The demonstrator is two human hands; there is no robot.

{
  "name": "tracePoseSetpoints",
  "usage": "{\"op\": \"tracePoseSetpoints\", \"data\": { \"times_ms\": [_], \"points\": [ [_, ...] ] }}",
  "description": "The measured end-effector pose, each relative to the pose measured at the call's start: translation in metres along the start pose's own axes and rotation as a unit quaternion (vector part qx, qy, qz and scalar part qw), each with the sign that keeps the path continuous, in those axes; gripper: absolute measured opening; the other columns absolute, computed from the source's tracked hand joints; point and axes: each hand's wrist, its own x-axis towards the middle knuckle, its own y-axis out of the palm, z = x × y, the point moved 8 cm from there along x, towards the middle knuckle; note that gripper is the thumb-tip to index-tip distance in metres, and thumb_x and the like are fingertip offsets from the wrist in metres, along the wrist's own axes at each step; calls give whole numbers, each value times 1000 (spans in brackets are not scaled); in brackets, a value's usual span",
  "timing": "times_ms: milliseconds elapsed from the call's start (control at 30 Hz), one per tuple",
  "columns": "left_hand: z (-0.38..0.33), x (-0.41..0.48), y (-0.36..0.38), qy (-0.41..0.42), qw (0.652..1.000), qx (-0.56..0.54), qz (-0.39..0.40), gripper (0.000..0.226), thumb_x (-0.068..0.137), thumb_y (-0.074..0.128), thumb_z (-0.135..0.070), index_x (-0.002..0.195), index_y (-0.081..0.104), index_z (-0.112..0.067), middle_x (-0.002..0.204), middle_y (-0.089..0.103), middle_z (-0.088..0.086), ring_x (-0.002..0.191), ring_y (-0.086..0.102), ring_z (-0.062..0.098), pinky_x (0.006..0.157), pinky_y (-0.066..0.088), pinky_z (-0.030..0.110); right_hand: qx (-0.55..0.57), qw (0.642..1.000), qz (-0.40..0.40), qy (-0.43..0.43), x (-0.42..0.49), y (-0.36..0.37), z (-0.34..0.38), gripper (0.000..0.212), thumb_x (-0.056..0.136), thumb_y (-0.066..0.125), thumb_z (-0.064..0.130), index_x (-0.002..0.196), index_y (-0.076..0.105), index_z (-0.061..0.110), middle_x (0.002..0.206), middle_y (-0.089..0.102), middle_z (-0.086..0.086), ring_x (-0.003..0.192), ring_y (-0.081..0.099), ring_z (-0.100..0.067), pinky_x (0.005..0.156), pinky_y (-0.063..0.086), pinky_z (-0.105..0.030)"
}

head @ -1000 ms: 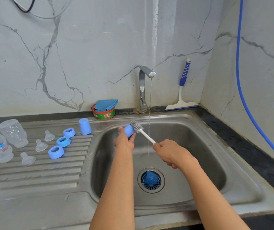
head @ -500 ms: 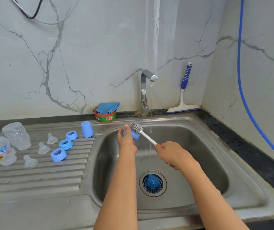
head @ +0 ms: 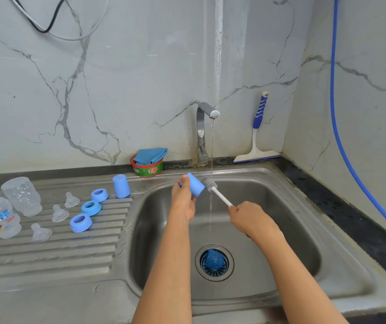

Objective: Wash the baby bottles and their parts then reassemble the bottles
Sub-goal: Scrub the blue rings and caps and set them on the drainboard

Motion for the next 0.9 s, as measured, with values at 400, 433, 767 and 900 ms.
{"op": "tracePoseSetpoints", "data": {
  "times_ms": [400,433,767,900],
  "points": [
    [-9,-1,-1,9,999,-34,13,22,101,47,-16,122,43,-19,126,45,9,112,51,32,82,48,54,123,992,38,-11,1,11,9,34,97,34,33,74,48,13,59,43,-2,43,35,-15,41,30,-20],
    [-6,-2,0,2,999,-24,22,24,101,46,-17,124,42,-20,128,45,9,116,52,35,79,48,58,146,988,54,-11,-1,15,11,34,97,34,34,71,46,14,56,41,-1,41,33,-15,40,29,-19],
    [0,0,-3,-31,998,-46,8,26,100,48,-26,120,43,-10,119,48,17,96,53,27,64,51,38,118,992,46,-12,2,14,6,35,98,33,35,75,49,14,56,41,0,41,34,-14,40,30,-20],
    [-1,2,-8,-14,999,-49,-10,35,98,50,-35,123,43,-12,96,55,6,78,53,13,62,45,25,144,984,104,17,-3,24,4,33,96,35,35,71,46,16,51,36,2,35,26,-12,39,24,-17]
  ]
}}
